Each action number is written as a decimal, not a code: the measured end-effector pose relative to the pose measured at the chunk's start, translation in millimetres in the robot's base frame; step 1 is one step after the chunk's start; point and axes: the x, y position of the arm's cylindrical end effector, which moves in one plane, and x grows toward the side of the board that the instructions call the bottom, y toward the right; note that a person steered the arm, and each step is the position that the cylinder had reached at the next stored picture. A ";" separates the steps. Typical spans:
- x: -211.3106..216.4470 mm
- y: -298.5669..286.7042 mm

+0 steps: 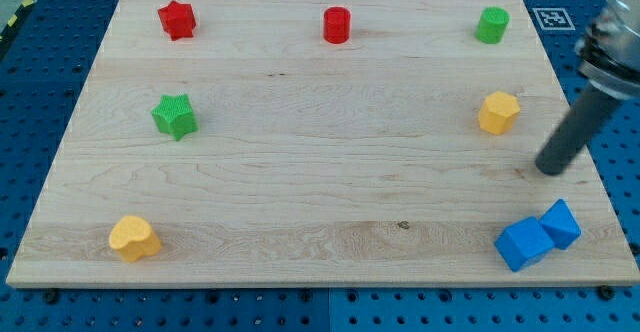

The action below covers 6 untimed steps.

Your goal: Move yourself to the bottom left corner of the board

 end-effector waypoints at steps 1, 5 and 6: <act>4.5 -73.8; 64.7 -461.6; 87.7 -510.4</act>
